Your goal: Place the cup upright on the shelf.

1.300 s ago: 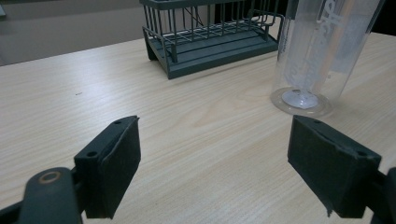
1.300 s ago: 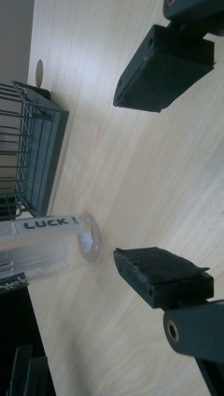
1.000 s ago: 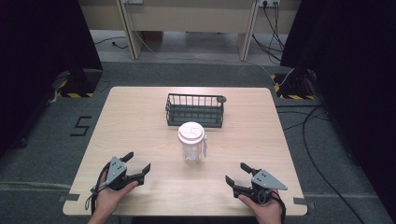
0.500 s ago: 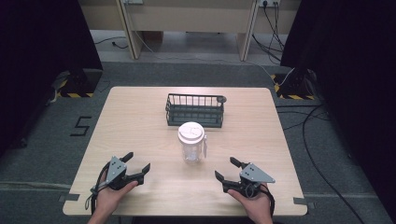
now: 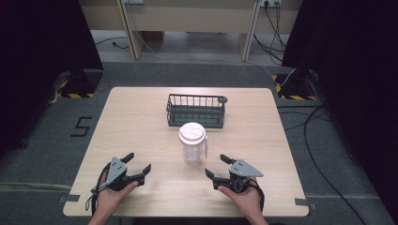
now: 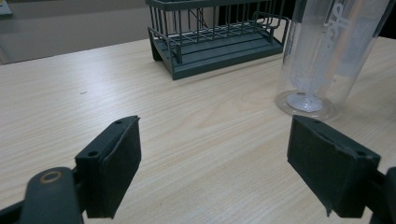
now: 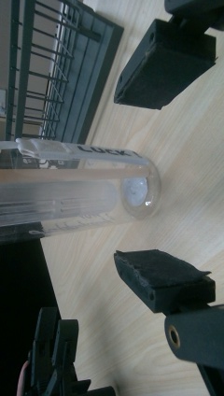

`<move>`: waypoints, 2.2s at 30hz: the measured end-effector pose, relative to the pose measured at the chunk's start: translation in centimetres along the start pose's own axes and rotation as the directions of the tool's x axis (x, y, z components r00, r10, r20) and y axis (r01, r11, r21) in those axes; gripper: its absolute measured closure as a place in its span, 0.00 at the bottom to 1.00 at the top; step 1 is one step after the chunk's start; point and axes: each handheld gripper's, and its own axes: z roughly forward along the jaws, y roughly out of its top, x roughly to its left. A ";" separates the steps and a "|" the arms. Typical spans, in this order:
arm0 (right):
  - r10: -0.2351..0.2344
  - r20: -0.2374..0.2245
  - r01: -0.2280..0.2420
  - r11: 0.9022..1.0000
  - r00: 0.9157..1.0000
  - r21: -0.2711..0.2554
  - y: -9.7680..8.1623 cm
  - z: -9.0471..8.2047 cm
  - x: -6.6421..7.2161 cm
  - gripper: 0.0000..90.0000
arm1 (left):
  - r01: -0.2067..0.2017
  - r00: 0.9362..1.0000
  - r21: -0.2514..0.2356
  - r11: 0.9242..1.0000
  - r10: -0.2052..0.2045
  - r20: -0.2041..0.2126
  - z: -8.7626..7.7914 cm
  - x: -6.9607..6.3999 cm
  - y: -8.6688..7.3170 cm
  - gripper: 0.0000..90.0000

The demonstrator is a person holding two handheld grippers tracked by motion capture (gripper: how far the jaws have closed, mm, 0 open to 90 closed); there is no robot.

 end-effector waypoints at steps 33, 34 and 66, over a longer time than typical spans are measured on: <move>0.025 -0.040 -0.025 1.000 0.999 -0.012 2.2 7.4 0.1 0.17 | 0.005 1.000 -0.008 1.000 -0.005 0.010 0.0 0.0 0.0 0.19; 0.037 -0.039 -0.037 0.999 0.999 -0.011 2.0 7.9 0.1 0.17 | 0.005 1.000 -0.008 1.000 -0.005 0.011 0.0 0.0 0.0 0.19; -0.009 -0.027 0.009 1.000 1.000 -0.026 1.9 9.8 0.3 0.20 | 0.009 1.000 -0.008 1.000 -0.009 0.019 0.1 0.0 0.0 0.19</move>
